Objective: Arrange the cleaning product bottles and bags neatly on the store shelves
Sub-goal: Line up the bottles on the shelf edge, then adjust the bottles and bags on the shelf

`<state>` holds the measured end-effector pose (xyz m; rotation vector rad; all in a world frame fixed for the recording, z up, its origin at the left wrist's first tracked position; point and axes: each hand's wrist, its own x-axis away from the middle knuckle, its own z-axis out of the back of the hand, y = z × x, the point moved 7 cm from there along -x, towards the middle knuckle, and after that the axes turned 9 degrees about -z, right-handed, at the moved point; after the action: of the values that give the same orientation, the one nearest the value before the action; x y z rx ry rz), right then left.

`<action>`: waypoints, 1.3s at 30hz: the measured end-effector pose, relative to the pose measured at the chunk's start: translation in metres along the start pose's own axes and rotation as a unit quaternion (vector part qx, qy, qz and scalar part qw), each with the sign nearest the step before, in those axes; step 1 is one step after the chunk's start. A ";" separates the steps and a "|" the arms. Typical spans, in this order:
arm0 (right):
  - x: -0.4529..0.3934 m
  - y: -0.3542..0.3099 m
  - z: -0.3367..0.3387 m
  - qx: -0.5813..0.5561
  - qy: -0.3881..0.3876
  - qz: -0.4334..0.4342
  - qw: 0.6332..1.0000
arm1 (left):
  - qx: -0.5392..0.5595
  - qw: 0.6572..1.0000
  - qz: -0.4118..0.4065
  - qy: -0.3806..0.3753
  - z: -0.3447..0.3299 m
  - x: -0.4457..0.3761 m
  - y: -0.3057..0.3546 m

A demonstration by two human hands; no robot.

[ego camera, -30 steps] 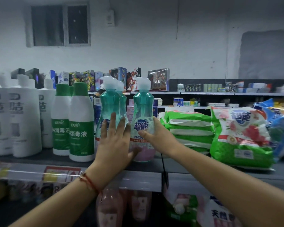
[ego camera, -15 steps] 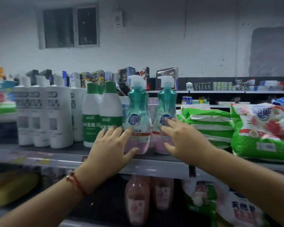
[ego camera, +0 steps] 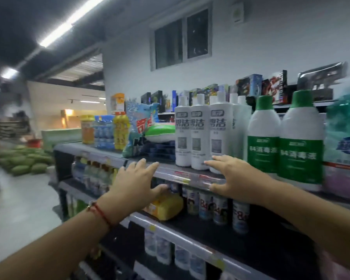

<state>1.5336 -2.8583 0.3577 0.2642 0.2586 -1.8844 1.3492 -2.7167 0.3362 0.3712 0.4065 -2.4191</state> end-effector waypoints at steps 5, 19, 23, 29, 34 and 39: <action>-0.060 -0.077 -0.019 -0.023 -0.006 0.036 0.999 | 0.002 1.000 0.030 0.003 -0.008 0.008 -0.081; -0.250 -0.132 -0.061 -0.023 0.024 -0.003 0.999 | 0.026 1.000 0.003 0.001 -0.076 -0.096 -0.178; -0.310 -0.126 -0.060 0.015 0.063 -0.052 0.997 | 0.030 0.999 -0.021 0.011 -0.085 -0.139 -0.197; -0.380 -0.091 -0.061 0.054 0.070 -0.204 0.975 | 0.049 0.993 -0.087 0.055 -0.089 -0.196 -0.199; -0.394 -0.085 -0.058 0.098 0.161 -0.242 0.952 | 0.101 0.983 -0.132 0.078 -0.107 -0.225 -0.204; -0.386 -0.088 -0.032 0.043 0.315 -0.254 0.913 | 0.221 0.957 -0.156 0.108 -0.122 -0.241 -0.219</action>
<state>1.5744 -2.4744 0.4500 0.9472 0.7388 -2.2773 1.4086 -2.3752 0.3549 0.8264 0.0039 -2.7850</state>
